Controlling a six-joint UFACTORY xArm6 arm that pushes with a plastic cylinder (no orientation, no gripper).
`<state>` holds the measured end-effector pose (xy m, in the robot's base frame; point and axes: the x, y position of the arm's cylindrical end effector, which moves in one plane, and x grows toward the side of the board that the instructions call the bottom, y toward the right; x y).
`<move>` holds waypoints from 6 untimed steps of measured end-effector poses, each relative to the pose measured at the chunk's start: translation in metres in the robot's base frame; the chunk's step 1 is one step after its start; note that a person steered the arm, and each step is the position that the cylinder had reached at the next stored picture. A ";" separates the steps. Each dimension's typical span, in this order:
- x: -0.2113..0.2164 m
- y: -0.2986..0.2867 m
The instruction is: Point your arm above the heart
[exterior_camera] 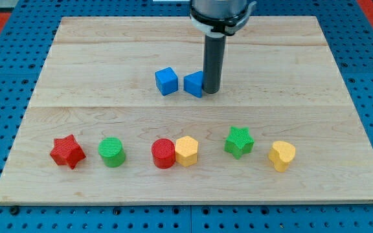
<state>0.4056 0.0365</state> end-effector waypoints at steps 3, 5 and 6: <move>-0.001 0.049; 0.027 0.184; 0.064 0.290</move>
